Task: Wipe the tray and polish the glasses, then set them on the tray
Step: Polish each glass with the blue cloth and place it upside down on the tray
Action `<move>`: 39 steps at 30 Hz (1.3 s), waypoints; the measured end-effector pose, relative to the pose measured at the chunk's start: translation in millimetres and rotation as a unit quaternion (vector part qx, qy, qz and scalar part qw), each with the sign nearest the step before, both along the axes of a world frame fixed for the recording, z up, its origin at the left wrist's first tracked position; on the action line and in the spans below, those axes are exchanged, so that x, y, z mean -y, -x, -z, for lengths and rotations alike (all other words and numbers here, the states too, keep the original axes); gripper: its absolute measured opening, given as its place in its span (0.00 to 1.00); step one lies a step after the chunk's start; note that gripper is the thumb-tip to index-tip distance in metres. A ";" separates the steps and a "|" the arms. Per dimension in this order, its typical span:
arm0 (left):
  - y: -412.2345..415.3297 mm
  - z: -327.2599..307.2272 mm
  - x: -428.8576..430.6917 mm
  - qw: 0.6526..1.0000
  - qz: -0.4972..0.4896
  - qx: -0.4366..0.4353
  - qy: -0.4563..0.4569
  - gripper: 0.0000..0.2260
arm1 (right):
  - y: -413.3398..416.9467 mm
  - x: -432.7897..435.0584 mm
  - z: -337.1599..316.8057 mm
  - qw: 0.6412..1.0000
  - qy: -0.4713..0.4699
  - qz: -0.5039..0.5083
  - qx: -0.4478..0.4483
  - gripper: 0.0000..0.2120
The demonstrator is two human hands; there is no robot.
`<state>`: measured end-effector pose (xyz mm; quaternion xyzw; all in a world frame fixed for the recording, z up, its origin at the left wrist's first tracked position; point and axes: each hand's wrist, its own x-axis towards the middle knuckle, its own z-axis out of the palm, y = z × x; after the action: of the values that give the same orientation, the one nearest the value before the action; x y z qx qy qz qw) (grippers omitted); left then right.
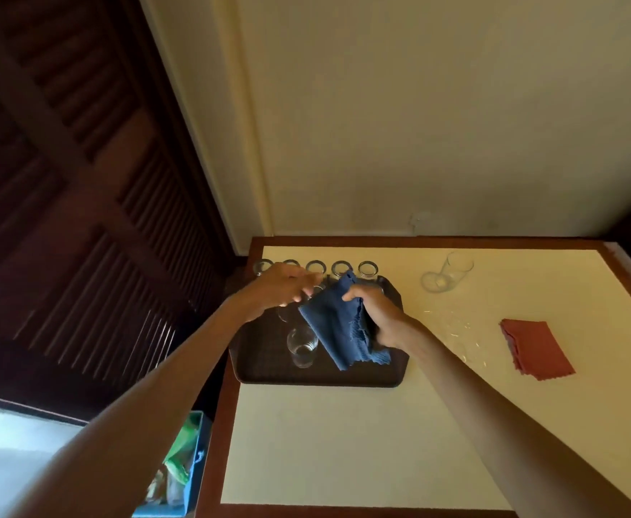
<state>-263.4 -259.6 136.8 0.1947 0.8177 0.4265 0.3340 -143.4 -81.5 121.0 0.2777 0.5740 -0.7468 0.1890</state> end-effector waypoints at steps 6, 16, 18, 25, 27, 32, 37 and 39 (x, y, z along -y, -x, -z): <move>7.0 -59.1 -8.2 0.997 0.076 -0.014 -0.025 0.15 | 9.4 -2.1 -69.5 0.992 -0.054 -0.107 -0.029 0.13; 28.3 -112.8 -11.3 0.995 0.037 -0.004 -0.092 0.06 | 16.9 -35.0 -115.7 0.995 -0.078 -0.033 -0.058 0.12; 32.7 -124.6 -12.7 0.994 0.009 -0.013 -0.105 0.06 | 21.4 -39.4 -123.4 0.994 -0.061 0.006 -0.086 0.02; 47.1 -136.4 -16.6 0.983 -0.121 -0.032 -0.132 0.15 | 32.9 -37.1 -132.2 0.985 0.023 0.089 -0.147 0.17; 50.2 -131.3 -15.0 0.982 -0.130 -0.051 -0.127 0.10 | 35.4 -31.7 -127.0 0.981 -0.009 0.089 -0.170 0.22; 43.8 -127.3 -17.1 0.986 -0.111 -0.046 -0.115 0.08 | 41.8 -28.5 -118.0 0.970 -0.085 0.053 -0.223 0.32; 38.2 -119.4 -13.4 0.995 0.001 -0.084 -0.062 0.21 | 39.4 -27.1 -104.9 0.921 -0.306 -0.043 -0.236 0.30; 36.0 -114.4 -13.7 0.989 0.040 -0.141 -0.020 0.24 | 39.9 -24.9 -100.2 0.884 -0.390 -0.077 -0.244 0.28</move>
<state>-299.4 -245.9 251.2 0.2920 0.8397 0.3971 0.2278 -183.2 -56.7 221.1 0.0927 0.8666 -0.4898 -0.0243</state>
